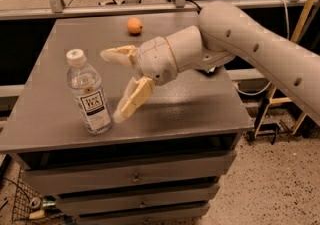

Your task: Pick blue plastic bottle

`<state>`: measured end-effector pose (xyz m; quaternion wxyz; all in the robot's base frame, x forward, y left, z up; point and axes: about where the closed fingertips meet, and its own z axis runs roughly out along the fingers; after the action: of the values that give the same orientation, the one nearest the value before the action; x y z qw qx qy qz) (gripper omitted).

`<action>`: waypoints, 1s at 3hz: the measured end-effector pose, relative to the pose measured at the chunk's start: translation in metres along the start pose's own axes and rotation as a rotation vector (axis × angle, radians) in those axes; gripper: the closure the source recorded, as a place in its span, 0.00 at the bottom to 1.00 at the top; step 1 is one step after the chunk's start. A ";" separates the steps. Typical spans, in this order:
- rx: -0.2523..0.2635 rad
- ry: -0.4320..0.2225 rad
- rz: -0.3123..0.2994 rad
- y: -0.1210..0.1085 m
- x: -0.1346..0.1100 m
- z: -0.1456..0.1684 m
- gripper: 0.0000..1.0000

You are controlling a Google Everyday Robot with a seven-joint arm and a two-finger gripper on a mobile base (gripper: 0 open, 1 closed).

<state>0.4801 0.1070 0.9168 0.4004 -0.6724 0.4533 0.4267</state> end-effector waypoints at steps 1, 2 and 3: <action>-0.043 -0.061 -0.027 -0.003 -0.007 0.020 0.00; -0.074 -0.071 -0.029 -0.002 -0.010 0.033 0.18; -0.087 -0.086 -0.017 0.000 -0.006 0.039 0.48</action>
Offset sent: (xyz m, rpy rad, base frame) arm -0.0095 0.0454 -0.0034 0.0616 0.0255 0.1200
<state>0.4707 0.1450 0.9097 0.3937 -0.6739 0.4110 0.4711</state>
